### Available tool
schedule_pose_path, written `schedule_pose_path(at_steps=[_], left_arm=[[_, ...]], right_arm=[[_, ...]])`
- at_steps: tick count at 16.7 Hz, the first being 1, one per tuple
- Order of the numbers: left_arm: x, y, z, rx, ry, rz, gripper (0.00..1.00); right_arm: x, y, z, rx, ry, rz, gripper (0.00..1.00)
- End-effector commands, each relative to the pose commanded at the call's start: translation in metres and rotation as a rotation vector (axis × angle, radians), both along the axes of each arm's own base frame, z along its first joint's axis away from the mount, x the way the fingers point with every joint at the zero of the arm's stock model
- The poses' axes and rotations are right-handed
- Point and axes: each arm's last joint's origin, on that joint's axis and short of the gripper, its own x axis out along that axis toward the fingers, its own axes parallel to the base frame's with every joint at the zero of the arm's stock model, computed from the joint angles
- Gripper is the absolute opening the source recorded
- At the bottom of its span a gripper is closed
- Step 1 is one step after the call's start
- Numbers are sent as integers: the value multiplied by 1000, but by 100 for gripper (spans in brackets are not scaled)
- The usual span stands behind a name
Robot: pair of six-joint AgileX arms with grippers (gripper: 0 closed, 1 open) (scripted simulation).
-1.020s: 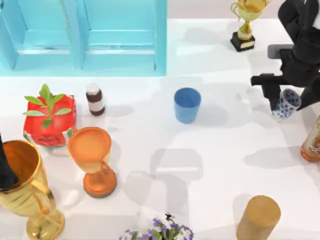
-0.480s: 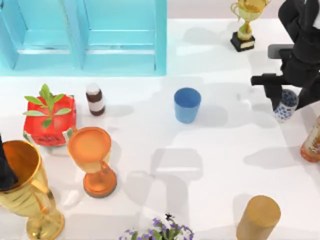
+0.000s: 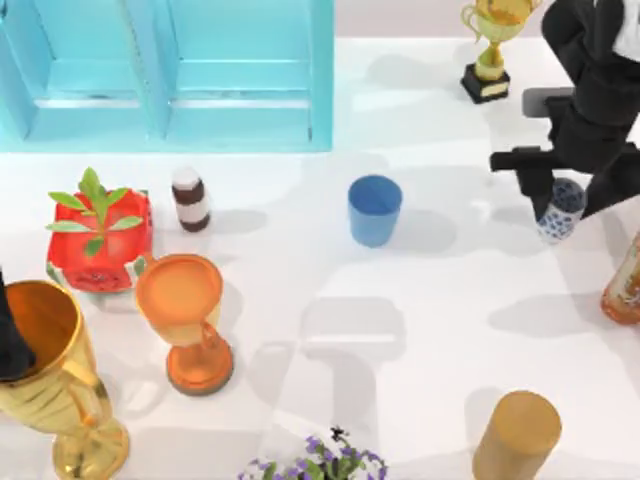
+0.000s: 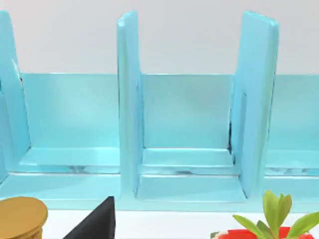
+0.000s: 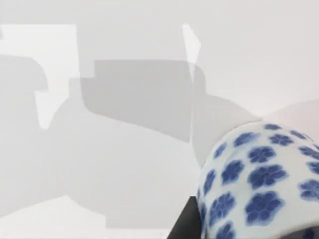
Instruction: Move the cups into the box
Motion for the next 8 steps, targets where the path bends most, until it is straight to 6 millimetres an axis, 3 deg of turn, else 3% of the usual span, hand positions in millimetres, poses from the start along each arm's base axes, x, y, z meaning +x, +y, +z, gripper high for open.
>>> schedule_pose_path(at_steps=[2, 4, 6, 8], left_arm=[[0, 0, 0, 0, 0, 0, 100], [0, 0, 0, 0, 0, 0, 100], [0, 0, 0, 0, 0, 0, 100], [0, 0, 0, 0, 0, 0, 100]], right_arm=[[-2, 17, 9, 0, 2, 40, 0], [-2, 19, 24, 4, 3, 52, 0], [1, 3, 46, 12, -7, 32, 0], [4, -27, 67, 13, -22, 1, 0]])
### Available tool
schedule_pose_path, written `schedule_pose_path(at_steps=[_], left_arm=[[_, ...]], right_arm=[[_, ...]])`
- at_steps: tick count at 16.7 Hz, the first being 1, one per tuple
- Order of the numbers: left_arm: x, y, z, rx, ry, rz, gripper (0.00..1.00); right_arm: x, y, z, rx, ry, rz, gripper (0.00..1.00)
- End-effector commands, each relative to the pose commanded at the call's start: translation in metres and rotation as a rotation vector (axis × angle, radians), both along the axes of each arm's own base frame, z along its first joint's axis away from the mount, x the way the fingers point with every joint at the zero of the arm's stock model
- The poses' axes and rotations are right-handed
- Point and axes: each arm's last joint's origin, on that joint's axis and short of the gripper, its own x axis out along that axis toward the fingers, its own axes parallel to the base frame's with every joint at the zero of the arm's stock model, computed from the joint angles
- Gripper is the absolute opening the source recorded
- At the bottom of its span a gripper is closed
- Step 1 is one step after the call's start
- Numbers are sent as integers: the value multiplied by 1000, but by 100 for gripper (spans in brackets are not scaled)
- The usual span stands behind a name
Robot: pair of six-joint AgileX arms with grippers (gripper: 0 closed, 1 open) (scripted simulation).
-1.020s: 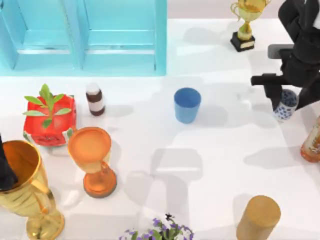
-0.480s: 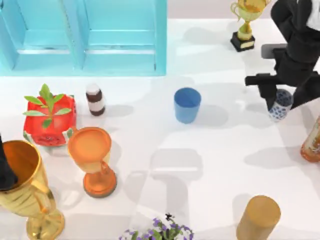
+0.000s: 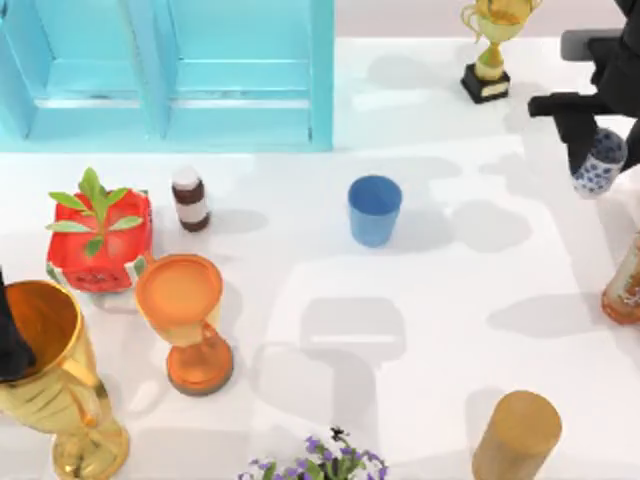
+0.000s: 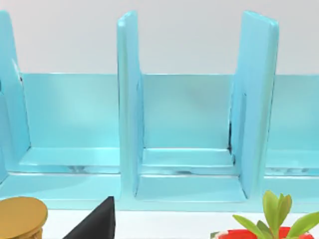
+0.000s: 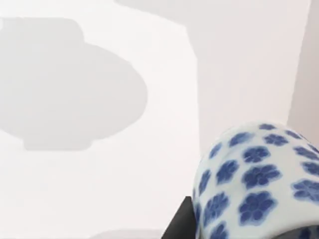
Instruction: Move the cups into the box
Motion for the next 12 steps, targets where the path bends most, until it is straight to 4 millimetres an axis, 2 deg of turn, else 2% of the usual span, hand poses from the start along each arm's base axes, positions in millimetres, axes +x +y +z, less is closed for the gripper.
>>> schedule_pose_path(at_steps=[3, 6, 12], left_arm=[[0, 0, 0, 0, 0, 0, 100], [0, 0, 0, 0, 0, 0, 100], [0, 0, 0, 0, 0, 0, 100]], right_arm=[[0, -50, 25, -8, -14, -29, 0], [-3, -84, 30, -12, 13, -33, 0], [-3, -86, 29, -12, 21, -32, 0]])
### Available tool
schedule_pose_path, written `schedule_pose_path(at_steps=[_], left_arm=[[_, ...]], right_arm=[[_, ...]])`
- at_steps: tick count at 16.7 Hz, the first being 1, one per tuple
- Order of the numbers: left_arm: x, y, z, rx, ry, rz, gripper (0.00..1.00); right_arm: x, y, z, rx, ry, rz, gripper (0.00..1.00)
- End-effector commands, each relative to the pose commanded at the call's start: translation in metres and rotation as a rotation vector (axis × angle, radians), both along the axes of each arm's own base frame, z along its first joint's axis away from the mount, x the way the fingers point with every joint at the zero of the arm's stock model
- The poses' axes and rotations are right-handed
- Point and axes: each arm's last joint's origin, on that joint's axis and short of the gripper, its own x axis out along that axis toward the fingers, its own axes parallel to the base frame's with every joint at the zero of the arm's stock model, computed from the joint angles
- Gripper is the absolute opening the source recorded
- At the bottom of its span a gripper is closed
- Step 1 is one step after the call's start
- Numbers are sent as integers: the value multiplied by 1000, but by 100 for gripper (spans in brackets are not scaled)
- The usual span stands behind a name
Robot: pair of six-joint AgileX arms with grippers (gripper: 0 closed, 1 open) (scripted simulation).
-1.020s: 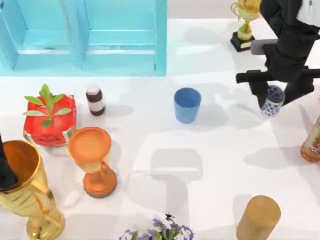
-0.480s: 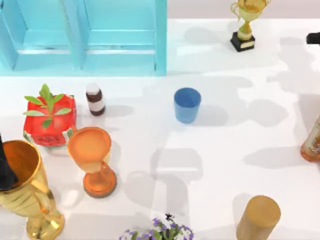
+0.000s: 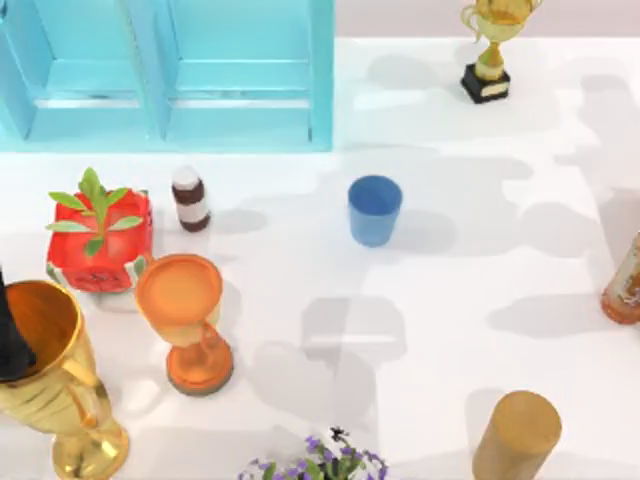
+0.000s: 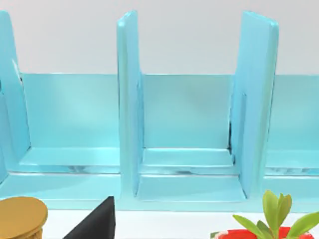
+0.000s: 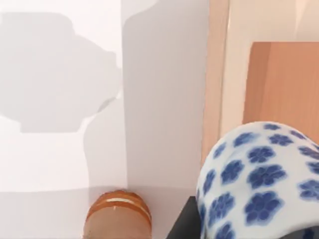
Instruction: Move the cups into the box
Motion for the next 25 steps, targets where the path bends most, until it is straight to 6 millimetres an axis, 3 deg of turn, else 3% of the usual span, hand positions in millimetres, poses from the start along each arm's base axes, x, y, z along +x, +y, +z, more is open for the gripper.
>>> schedule_pose_path(at_steps=[4, 7, 12, 15, 20, 22, 25], left_arm=[[0, 0, 0, 0, 0, 0, 100], [0, 0, 0, 0, 0, 0, 100], [0, 0, 0, 0, 0, 0, 100], [0, 0, 0, 0, 0, 0, 100], [0, 0, 0, 0, 0, 0, 100], [0, 0, 0, 0, 0, 0, 100], [0, 0, 0, 0, 0, 0, 100]], right_arm=[[-21, -28, 12, 0, -2, -1, 0], [-56, -60, 26, 1, -2, -1, 0], [-107, -94, 38, 4, 1, 0, 0], [-138, -106, 42, 5, 2, 0, 0], [-208, -124, 44, 9, 0, -1, 0], [-219, -124, 43, 10, -3, -2, 0], [-220, -125, 43, 10, -3, -2, 0]])
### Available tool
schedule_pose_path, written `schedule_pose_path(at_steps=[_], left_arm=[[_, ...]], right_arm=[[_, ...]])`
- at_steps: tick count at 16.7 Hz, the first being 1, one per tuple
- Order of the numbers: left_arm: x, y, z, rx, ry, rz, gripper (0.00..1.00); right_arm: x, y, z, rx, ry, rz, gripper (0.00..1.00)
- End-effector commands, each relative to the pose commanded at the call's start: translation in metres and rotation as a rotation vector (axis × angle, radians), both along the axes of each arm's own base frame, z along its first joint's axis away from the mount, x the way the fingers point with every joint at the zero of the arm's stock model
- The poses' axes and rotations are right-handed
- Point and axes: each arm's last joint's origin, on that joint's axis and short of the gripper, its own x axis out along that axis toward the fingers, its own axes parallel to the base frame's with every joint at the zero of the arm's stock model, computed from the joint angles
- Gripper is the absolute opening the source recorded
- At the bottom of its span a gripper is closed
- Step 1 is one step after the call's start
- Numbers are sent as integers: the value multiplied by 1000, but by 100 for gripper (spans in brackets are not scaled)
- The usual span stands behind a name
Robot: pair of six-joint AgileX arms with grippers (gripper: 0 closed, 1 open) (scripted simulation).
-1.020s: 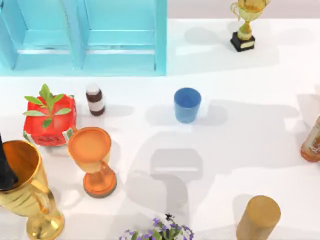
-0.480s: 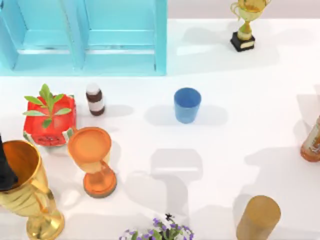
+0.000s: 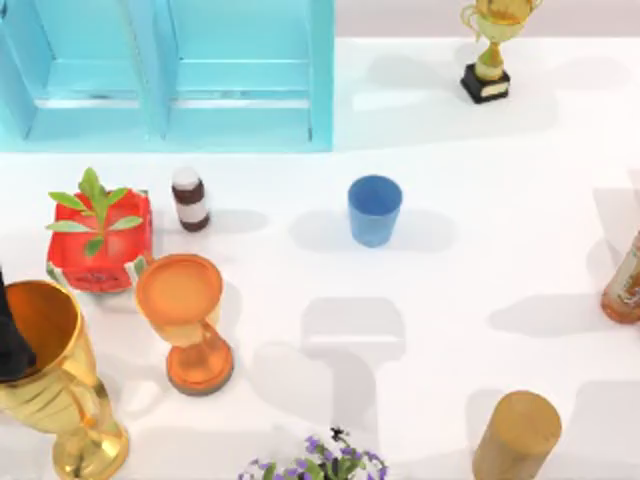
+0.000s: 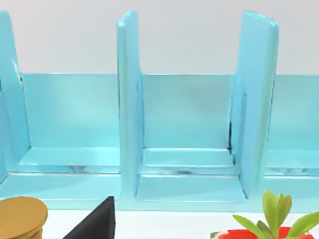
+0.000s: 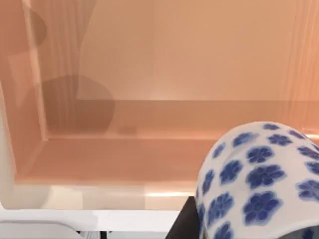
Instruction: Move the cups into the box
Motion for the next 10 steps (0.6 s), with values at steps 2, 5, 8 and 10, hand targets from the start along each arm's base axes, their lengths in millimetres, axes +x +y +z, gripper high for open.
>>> schedule_pose_path(at_steps=[2, 5, 8, 10], left_arm=[[0, 0, 0, 0, 0, 0, 100], [0, 0, 0, 0, 0, 0, 100], [0, 0, 0, 0, 0, 0, 100], [0, 0, 0, 0, 0, 0, 100]], right_arm=[[1, 0, -1, 0, 3, 2, 0], [2, 0, -16, -2, 3, 2, 0], [2, -1, -31, -2, 2, 1, 0], [2, 0, -41, 2, 0, 0, 0]])
